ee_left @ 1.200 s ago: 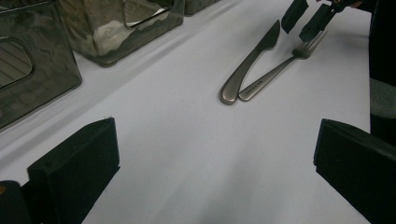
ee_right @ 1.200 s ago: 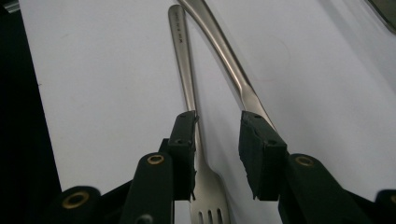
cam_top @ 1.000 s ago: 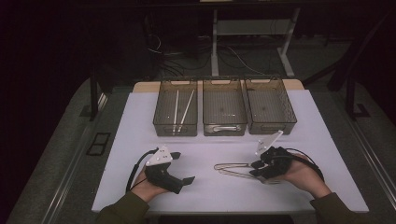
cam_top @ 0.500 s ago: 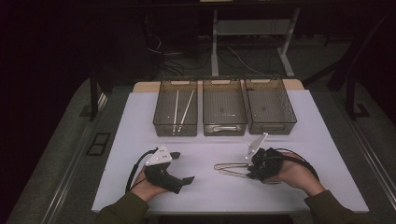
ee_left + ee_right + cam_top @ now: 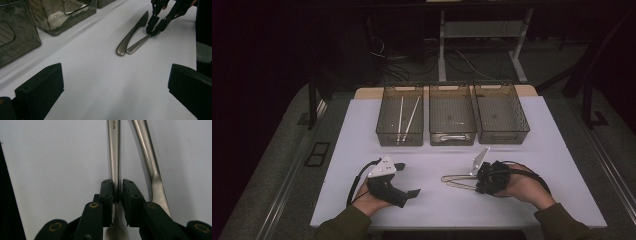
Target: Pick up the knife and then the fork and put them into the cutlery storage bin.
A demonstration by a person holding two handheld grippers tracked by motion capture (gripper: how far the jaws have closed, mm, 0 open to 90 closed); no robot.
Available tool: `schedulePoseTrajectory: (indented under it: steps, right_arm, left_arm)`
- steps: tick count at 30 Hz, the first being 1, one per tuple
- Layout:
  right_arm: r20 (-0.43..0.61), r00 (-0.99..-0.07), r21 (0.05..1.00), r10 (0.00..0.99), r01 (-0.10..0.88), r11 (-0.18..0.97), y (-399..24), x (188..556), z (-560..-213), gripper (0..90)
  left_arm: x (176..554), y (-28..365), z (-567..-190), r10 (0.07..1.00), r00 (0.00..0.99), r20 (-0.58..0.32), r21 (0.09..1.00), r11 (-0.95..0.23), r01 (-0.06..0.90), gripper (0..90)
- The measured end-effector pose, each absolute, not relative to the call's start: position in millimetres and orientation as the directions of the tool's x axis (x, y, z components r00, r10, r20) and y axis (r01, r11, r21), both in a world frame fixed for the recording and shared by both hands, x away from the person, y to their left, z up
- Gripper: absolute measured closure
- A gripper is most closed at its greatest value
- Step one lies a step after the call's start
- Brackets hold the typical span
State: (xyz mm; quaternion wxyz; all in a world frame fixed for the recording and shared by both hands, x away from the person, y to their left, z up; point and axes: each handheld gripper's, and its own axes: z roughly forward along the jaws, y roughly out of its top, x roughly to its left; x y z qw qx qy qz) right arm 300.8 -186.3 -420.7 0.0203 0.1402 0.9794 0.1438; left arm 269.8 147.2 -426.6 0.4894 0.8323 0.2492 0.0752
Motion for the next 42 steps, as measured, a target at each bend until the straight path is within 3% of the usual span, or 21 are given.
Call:
schedulePoseTrajectory:
  steps: [10,17,42]
  right_arm:
    - [-0.027,-0.967,0.225,0.251,0.239,0.944,-176.2,299.4,-419.4,83.3]
    - [-0.016,-0.965,0.231,0.261,0.251,0.940,-177.1,300.0,-419.3,83.7]
    - [0.149,-0.910,0.511,0.388,0.406,0.758,-234.4,303.3,-396.9,83.7]
  left_arm:
    - [269.6,147.2,-426.6,0.490,0.864,-0.120,0.853,-0.395,0.342,0.0]
    - [269.3,147.8,-426.2,0.491,0.863,-0.119,0.853,-0.395,0.342,0.0]
    - [269.2,149.1,-424.9,0.493,0.862,-0.118,0.856,-0.389,0.340,0.0]
